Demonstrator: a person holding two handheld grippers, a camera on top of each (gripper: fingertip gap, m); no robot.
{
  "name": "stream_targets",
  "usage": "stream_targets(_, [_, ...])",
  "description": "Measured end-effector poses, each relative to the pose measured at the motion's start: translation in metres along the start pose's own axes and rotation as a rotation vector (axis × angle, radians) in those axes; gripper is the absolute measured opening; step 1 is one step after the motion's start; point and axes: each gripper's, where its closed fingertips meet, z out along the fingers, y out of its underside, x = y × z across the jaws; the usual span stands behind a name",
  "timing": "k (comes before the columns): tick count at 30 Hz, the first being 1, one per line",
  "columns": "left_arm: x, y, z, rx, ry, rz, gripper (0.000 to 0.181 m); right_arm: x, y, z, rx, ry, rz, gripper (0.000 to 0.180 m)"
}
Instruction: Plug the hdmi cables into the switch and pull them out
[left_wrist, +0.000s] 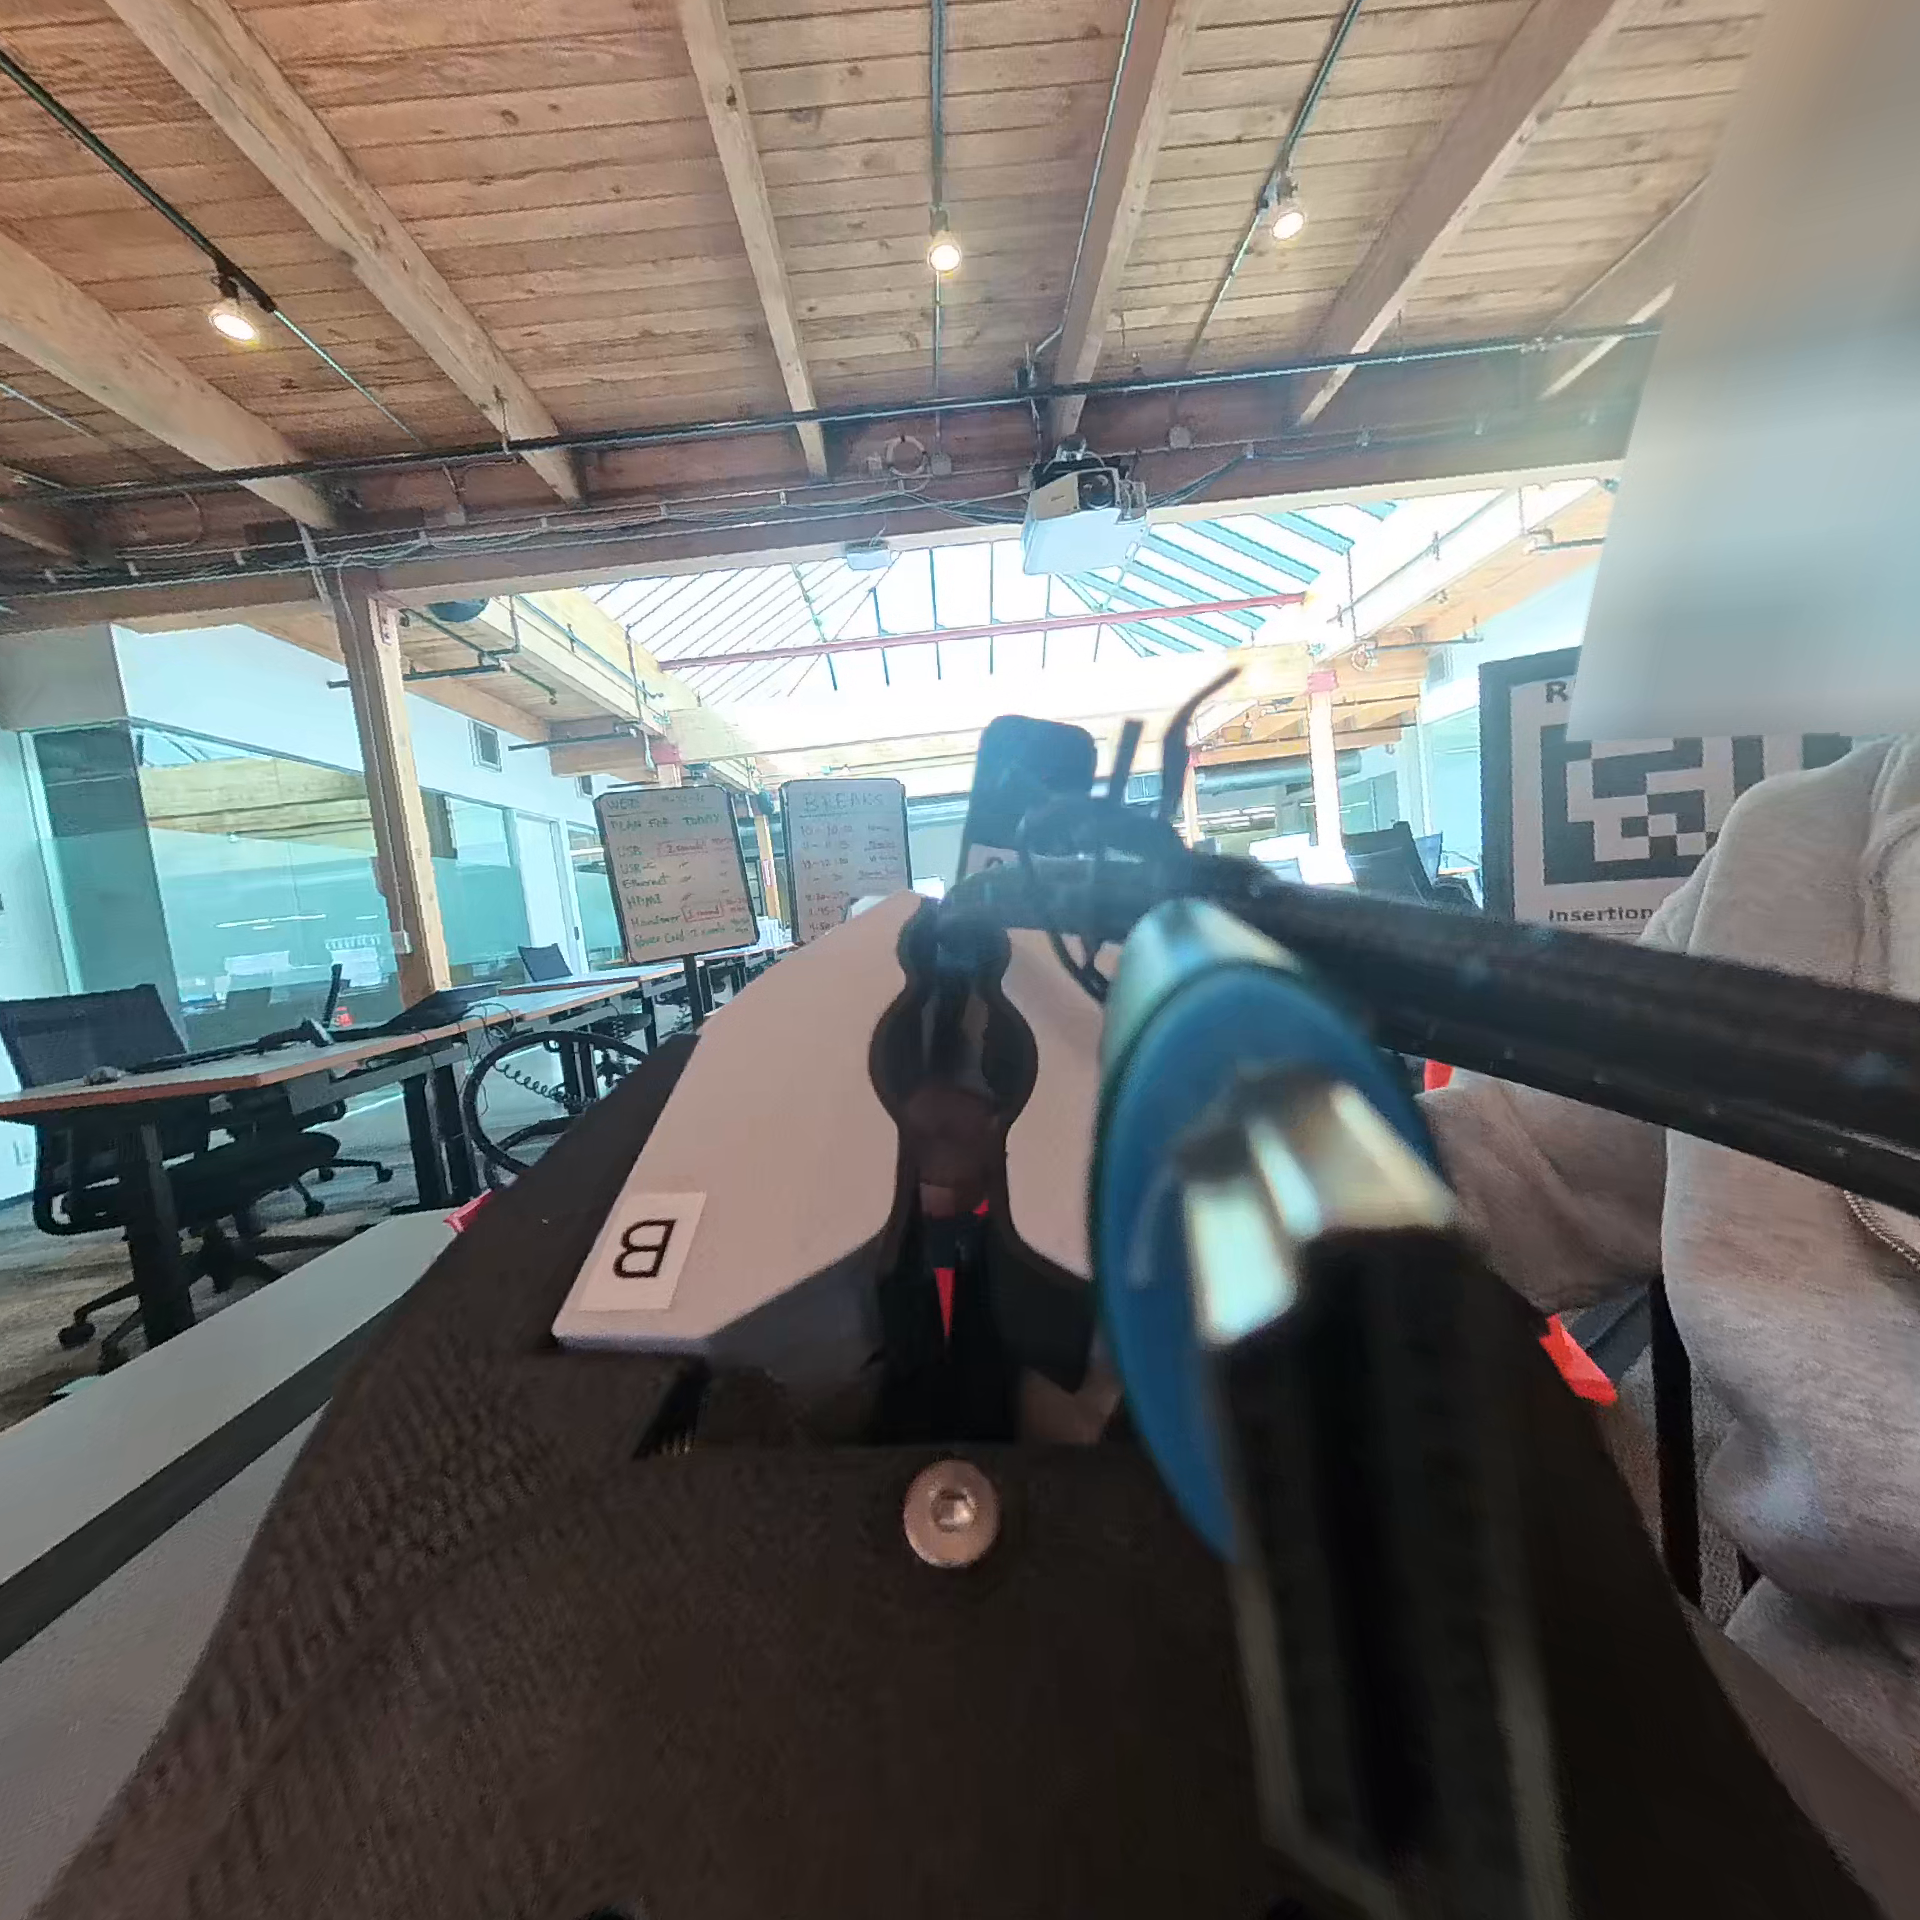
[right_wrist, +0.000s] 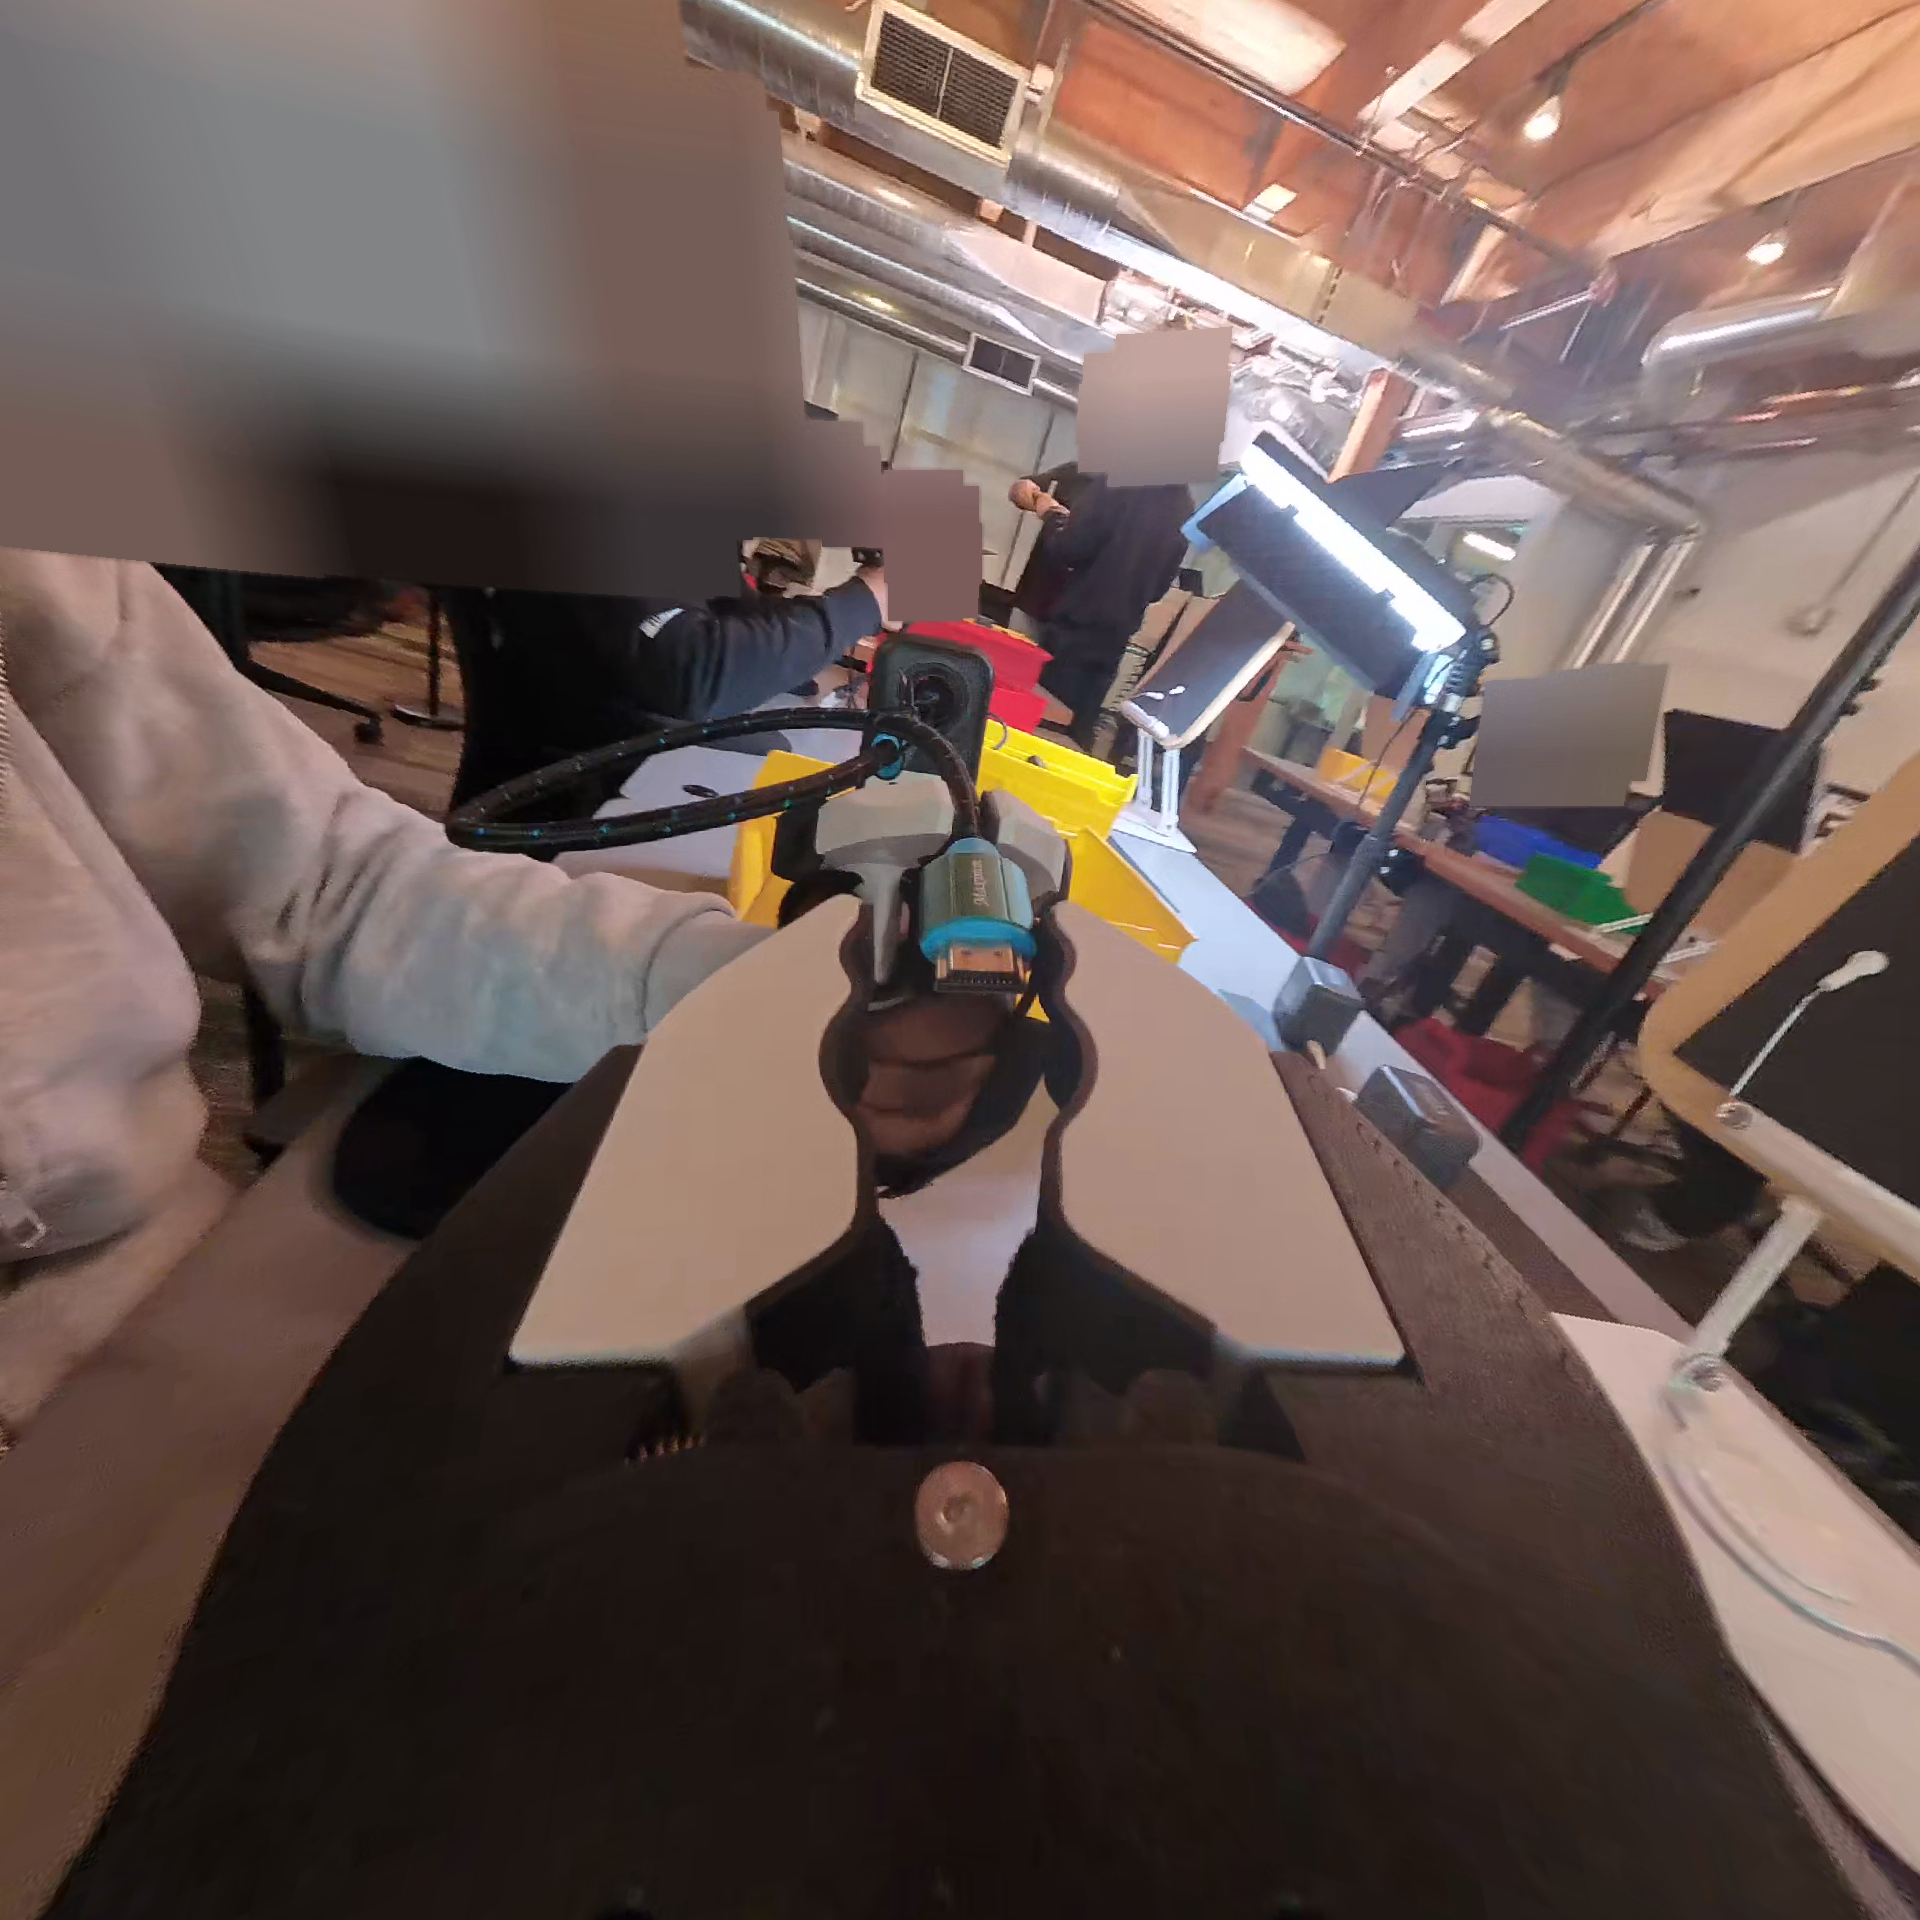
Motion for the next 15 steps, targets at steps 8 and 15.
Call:
stream_targets(8, [-0.0039, -0.0067, -0.0052, 0.025, -0.014, 0.006, 0.005, 0.0056, -0.0034, -0.0067, 0.015, 0.015, 0.019, 0.021])
stream_targets(15, [-0.0039, -0.0059, -0.0056, 0.014, -0.013, 0.016, 0.004, 0.0069, -0.0027, -0.0066, 0.005, 0.03, -0.001, 0.017])
